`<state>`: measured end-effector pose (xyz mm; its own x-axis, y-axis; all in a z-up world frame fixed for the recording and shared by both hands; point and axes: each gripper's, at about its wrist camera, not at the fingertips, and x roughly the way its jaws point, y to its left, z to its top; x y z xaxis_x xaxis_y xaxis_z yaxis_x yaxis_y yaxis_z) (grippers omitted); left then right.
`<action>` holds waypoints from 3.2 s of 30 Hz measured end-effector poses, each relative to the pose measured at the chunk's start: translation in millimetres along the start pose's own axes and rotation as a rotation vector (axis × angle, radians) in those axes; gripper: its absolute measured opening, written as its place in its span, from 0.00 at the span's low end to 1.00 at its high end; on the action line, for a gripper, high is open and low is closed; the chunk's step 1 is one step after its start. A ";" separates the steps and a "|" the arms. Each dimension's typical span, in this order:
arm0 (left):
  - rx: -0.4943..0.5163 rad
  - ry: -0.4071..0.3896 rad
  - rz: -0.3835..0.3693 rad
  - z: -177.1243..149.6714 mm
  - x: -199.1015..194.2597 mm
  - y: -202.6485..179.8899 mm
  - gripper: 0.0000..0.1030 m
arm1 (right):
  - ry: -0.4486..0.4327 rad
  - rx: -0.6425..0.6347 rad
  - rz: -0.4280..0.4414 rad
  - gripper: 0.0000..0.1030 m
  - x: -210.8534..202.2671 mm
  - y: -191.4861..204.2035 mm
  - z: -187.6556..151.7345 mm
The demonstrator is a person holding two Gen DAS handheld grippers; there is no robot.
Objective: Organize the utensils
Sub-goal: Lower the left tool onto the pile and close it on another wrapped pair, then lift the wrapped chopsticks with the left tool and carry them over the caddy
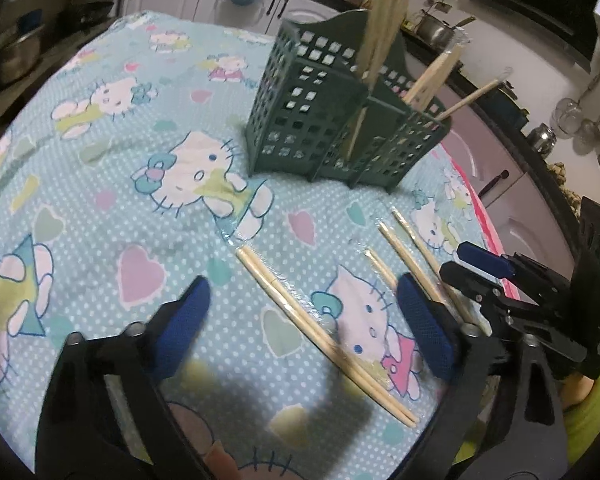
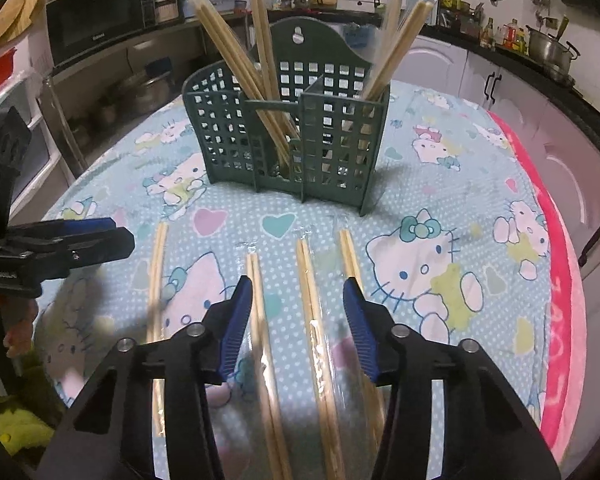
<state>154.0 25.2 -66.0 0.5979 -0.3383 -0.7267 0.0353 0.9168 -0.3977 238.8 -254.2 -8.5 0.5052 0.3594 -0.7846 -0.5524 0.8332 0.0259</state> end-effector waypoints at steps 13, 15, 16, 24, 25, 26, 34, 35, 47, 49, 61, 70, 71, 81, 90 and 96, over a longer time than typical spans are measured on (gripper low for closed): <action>-0.104 0.064 -0.009 11.7 32.7 23.6 0.52 | 0.066 -0.004 0.007 0.35 34.2 -6.6 18.2; -0.125 0.066 -0.017 15.0 35.1 27.8 0.51 | 0.075 -0.009 0.009 0.35 38.9 -6.2 20.4; -0.127 0.065 -0.014 16.6 36.0 29.0 0.50 | 0.079 -0.013 0.008 0.34 41.3 -6.0 21.5; -0.141 0.059 0.027 27.6 43.6 36.8 0.37 | 0.129 -0.017 0.023 0.30 66.3 -5.1 33.0; -0.141 0.057 0.033 28.8 44.3 38.3 0.33 | 0.134 -0.017 0.024 0.30 69.0 -4.8 34.2; -0.142 0.056 0.035 30.2 44.8 40.0 0.30 | 0.143 -0.018 0.023 0.30 72.8 -4.9 36.1; -0.143 0.050 0.058 32.1 47.0 46.2 0.17 | 0.178 -0.004 0.030 0.22 92.9 -3.1 43.1; -0.142 0.049 0.062 32.3 47.1 47.0 0.16 | 0.176 -0.005 0.030 0.21 93.5 -2.3 43.0; -0.108 0.052 0.075 35.3 48.6 45.0 0.05 | 0.133 0.021 0.040 0.06 84.2 2.9 44.8; -0.118 0.052 0.054 34.7 45.9 47.8 0.01 | 0.117 0.026 0.044 0.06 76.3 1.6 44.7; -0.093 -0.043 -0.030 39.1 -1.3 37.3 0.00 | -0.010 0.086 0.082 0.06 18.3 -15.9 51.6; -0.058 -0.121 -0.075 39.4 -34.7 16.7 0.00 | -0.091 0.104 0.089 0.06 -13.8 -16.5 54.9; -0.056 -0.130 -0.078 40.2 -37.5 13.8 0.00 | -0.100 0.104 0.090 0.06 -17.9 -16.6 55.7; -0.007 -0.216 -0.109 49.5 -71.5 -7.8 0.00 | -0.182 0.076 0.099 0.05 -49.6 -5.2 64.4; 0.018 -0.273 -0.140 60.9 -93.8 -21.4 0.00 | -0.265 0.047 0.124 0.05 -81.0 9.0 79.3; 0.038 -0.306 -0.159 70.6 -106.1 -30.2 0.00 | -0.310 0.041 0.133 0.05 -95.4 13.7 87.2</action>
<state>146.1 48.3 62.6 0.7949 -0.4037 -0.4530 0.1739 0.8668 -0.4673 240.9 -240.4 120.7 0.6112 0.5716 -0.5474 -0.6031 0.7842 0.1455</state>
